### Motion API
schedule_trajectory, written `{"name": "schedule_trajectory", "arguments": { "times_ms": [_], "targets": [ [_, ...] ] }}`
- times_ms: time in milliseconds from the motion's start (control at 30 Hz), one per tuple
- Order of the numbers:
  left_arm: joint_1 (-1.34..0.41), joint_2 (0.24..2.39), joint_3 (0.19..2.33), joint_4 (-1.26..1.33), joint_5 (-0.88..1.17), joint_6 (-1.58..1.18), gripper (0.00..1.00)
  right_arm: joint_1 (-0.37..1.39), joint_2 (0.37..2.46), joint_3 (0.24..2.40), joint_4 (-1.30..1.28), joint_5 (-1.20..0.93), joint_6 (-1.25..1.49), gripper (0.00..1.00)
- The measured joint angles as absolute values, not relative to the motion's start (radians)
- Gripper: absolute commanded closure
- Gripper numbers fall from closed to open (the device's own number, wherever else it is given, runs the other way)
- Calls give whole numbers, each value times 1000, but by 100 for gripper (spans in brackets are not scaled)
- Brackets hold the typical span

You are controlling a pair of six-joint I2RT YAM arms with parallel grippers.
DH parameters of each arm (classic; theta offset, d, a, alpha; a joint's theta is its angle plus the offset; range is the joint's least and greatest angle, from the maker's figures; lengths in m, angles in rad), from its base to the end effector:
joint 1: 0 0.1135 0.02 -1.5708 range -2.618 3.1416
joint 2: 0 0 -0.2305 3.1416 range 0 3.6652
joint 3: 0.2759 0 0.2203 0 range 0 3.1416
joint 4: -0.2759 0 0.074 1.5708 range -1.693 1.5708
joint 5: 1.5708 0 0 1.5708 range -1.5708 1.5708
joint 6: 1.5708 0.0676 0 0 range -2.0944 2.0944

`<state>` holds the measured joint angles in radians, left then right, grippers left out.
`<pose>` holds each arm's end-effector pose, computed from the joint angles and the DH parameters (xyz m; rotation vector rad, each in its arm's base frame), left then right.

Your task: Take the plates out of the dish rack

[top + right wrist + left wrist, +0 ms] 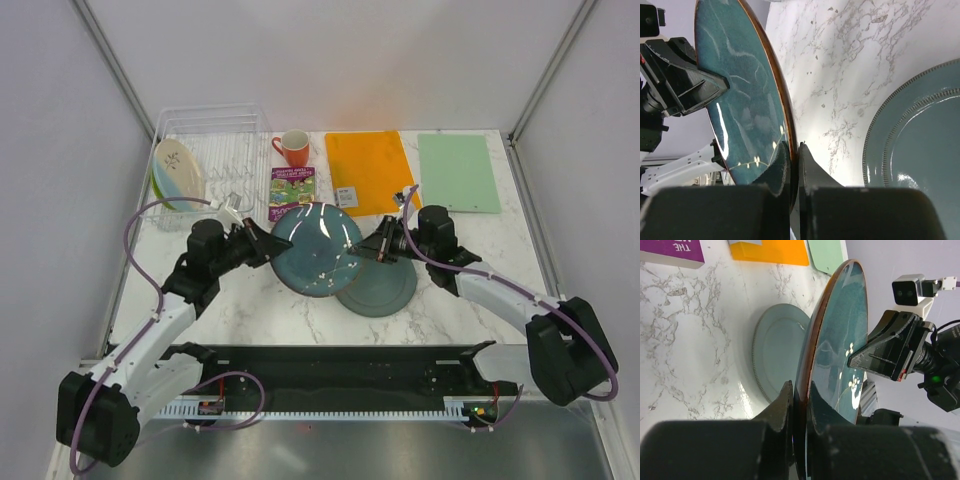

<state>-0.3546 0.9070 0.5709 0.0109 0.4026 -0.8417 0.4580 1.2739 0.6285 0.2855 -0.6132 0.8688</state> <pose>0.2036 -0.1036 0.2383 -0.2009 2.0433 -1.1641 0.2330 0.1583 0.2088 -0.0222 2.1574 1.4240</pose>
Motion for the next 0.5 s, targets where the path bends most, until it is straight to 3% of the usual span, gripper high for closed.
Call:
{"name": "schedule_trajectory", "arguments": {
  "times_ms": [100,200,367,400,500],
  "targets": [
    [-354,911,565,18,417,-845,44,461,1248,628,250,-587,850,100],
    [-367,919,567,-3,430,-840,21,486,1159,634,141,-487,762,100],
    [-375,901,607,-117,340,-781,15,471,1004,643,-146,-252,651,100],
    [-375,888,611,-138,313,-765,9,455,981,643,-199,-205,638,100],
    [-375,832,611,-206,222,-722,9,408,937,643,-320,-93,615,100]
  ]
}}
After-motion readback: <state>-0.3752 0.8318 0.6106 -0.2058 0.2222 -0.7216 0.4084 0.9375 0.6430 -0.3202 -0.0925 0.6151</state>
